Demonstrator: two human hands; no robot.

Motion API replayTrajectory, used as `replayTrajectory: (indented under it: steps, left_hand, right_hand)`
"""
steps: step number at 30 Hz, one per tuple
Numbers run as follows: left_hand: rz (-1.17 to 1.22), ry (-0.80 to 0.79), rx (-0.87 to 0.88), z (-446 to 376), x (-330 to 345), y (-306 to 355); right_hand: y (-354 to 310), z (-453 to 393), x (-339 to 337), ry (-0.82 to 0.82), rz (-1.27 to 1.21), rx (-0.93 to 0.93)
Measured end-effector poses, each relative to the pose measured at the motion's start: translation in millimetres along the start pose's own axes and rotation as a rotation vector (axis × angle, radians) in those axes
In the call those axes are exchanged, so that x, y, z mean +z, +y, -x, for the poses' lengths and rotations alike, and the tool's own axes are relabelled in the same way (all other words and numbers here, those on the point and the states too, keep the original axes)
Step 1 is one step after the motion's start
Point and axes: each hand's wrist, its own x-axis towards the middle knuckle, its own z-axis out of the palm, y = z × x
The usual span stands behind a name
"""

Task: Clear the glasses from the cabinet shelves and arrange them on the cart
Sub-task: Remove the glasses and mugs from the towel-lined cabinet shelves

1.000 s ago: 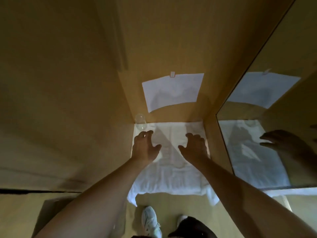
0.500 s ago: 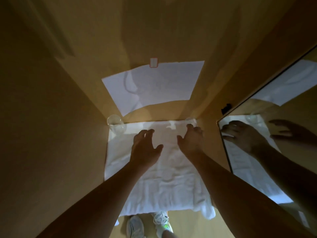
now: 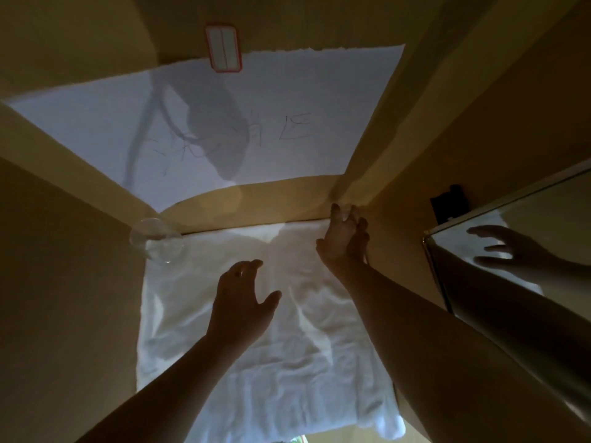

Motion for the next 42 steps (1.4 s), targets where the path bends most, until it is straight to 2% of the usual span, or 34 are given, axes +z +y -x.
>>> replayTrajectory:
  steps: [4, 9, 15, 19, 26, 31, 33, 35, 39, 42]
  left_hand:
    - [0.016, -0.002, -0.039, -0.4, 3.1, -11.1]
    - [0.021, 0.053, -0.077, -3.7, -14.2, -19.8]
    - [-0.007, 0.132, -0.132, -4.1, -36.3, -40.2]
    - [-0.022, 0.272, -0.147, -4.3, -54.0, -52.7]
    - [-0.076, 0.487, -0.223, -15.9, -82.3, -75.4]
    - [-0.166, 0.428, -0.257, -53.2, -96.0, -96.3]
    - [-0.086, 0.415, -0.278, -66.1, -97.6, -104.6]
    - [-0.059, 0.418, -0.28, -75.6, -99.2, -110.6]
    - [-0.201, 0.492, -0.19, -84.6, -82.4, -123.2]
    - [0.016, 0.411, -0.236, -73.5, -68.2, -130.4]
  right_hand:
    - [0.5, 7.2, 12.6, 0.038, 0.106, -0.095]
    - [-14.2, 27.7, 10.8, 0.046, -0.076, -0.162]
    - [-69.2, 60.2, 16.7, 0.016, -0.246, -0.331]
    - [-102.6, 77.7, 28.4, 0.022, -0.29, -0.464]
    - [-130.5, 88.3, 42.1, -0.026, -0.169, -0.594]
    - [-132.7, 93.3, 51.6, 0.077, -0.197, -0.635]
    - [-133.0, 92.4, 55.2, 0.104, -0.197, -0.647]
    - [-131.1, 92.2, 58.5, 0.089, -0.189, -0.637]
    - [-123.3, 81.3, 76.3, 0.0, -0.308, -0.514]
    - [-122.4, 79.8, 79.0, -0.045, -0.375, -0.48]
